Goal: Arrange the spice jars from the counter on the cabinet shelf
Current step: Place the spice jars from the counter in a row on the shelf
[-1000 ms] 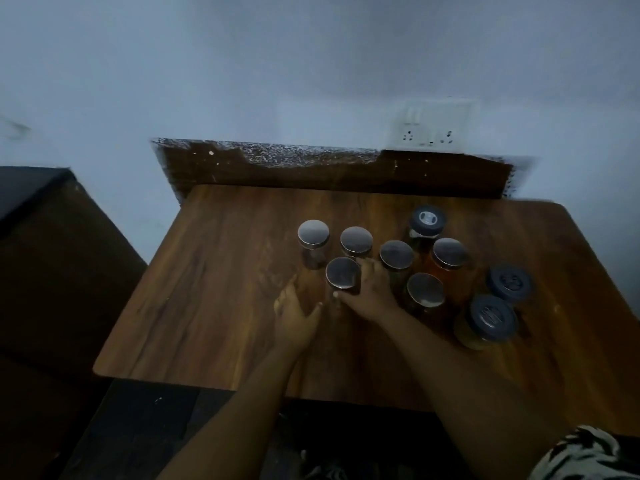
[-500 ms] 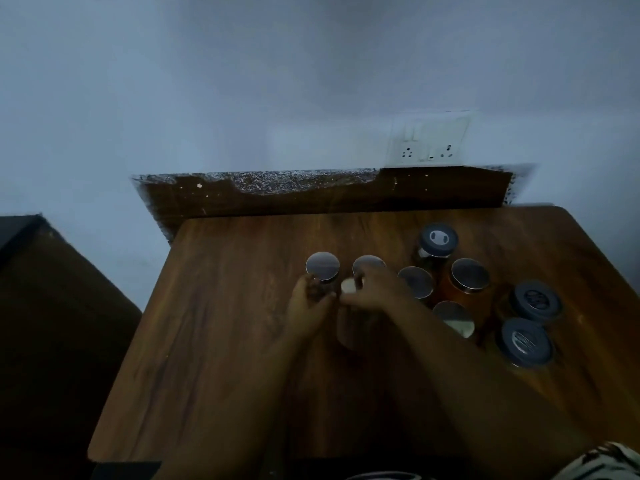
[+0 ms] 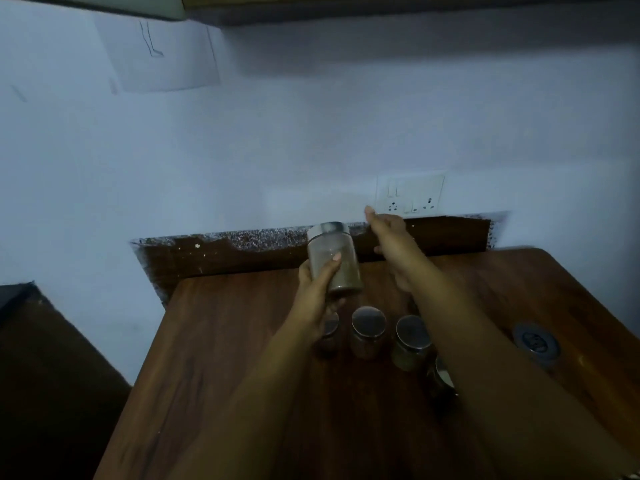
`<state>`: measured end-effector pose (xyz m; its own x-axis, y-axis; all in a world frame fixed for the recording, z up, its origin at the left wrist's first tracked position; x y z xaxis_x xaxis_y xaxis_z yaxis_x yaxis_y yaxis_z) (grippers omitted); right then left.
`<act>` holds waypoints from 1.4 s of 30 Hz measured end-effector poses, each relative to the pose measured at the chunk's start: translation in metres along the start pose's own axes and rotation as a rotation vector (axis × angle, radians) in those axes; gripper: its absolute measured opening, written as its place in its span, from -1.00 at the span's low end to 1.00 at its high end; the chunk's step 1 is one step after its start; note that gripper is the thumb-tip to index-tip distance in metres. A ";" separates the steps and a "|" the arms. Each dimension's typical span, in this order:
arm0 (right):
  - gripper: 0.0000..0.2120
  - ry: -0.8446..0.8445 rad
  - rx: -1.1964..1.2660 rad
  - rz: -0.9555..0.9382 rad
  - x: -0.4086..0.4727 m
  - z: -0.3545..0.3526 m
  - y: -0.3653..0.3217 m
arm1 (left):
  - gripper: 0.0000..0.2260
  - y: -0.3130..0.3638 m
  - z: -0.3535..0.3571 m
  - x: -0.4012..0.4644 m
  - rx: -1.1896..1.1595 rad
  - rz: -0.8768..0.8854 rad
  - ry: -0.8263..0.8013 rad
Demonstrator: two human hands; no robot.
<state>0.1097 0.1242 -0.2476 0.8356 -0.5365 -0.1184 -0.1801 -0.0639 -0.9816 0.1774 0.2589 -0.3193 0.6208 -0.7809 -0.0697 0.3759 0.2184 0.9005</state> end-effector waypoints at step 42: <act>-0.63 -0.134 0.407 -0.218 -0.006 -0.005 -0.058 | -0.41 0.071 0.060 0.019 -0.004 0.041 -0.301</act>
<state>0.1120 0.1270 -0.1894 0.8956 -0.4324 0.1043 0.2021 0.1866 -0.9614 0.1740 0.2247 -0.2311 0.4039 -0.9096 0.0974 0.3575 0.2550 0.8984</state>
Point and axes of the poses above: each hand's wrist, its own x-axis towards the middle knuckle, its own z-axis out of the palm, y = z × x, the point moved 4 cm from there along x, towards the middle knuckle, and after that the axes turned 11 degrees about -y, right-handed, at the moved point
